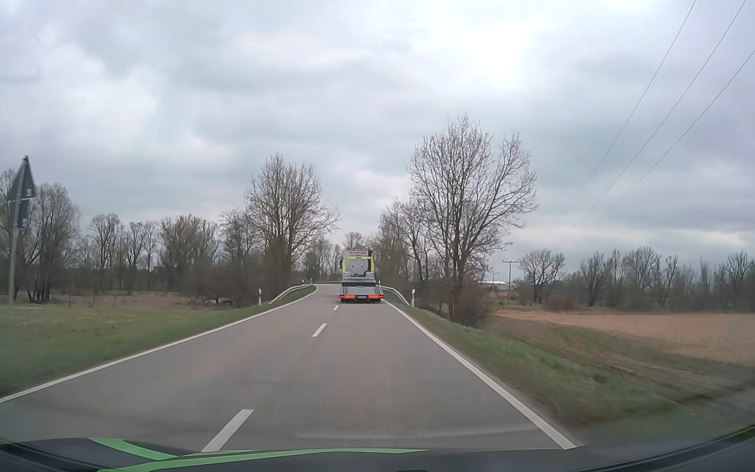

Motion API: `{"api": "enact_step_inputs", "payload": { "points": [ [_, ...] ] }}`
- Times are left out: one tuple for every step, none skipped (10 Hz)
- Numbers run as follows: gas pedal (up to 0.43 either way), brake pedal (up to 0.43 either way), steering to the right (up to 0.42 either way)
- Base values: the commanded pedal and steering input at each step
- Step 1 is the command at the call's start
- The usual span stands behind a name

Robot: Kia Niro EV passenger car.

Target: Follow the waypoints while adhering to traffic rules and regulations

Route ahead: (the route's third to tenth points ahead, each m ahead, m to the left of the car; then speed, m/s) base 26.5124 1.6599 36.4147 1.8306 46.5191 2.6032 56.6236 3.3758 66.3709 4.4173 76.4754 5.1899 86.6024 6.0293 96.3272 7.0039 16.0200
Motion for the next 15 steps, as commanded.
{"api": "enact_step_inputs", "payload": {
  "points": [
    [0.067,0.0,-0.007],
    [0.067,0.0,-0.007],
    [0.067,0.0,-0.007],
    [0.067,0.0,-0.006],
    [0.067,0.0,-0.006],
    [0.067,0.0,-0.005],
    [0.067,0.0,-0.005],
    [0.067,0.0,-0.005],
    [0.067,0.0,-0.005],
    [0.067,0.0,-0.004],
    [0.067,0.0,-0.003],
    [0.067,0.0,-0.003],
    [0.067,0.0,-0.003],
    [0.067,0.0,-0.003],
    [0.067,0.0,-0.003]
  ]
}}
